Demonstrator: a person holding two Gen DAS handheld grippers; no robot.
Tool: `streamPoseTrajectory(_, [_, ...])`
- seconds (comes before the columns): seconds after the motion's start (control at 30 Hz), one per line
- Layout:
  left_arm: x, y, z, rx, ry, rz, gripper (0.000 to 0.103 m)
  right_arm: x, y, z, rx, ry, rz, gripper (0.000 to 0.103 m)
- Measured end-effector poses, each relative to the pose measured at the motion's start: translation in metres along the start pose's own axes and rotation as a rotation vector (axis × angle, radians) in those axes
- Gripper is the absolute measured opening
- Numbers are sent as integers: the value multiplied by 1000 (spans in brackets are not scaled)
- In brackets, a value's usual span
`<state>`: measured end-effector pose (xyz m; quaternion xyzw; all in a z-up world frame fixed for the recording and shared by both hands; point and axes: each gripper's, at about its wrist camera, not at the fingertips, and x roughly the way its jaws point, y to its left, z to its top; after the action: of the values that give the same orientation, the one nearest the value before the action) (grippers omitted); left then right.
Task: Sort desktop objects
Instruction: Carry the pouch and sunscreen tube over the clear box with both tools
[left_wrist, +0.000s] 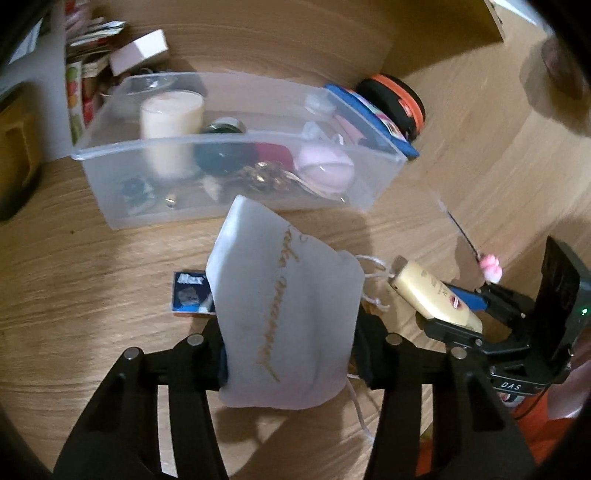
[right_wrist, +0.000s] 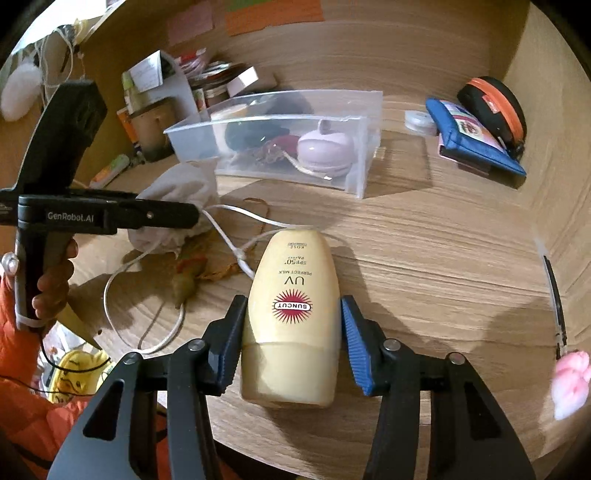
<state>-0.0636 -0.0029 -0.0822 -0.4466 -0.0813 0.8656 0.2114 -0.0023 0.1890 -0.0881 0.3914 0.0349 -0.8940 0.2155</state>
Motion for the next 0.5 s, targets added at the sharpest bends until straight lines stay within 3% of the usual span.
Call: streamPoseTrajectory(0.5, [-34, 16, 24, -46, -127, 9, 51, -12, -15, 30, 36, -69, -10, 44])
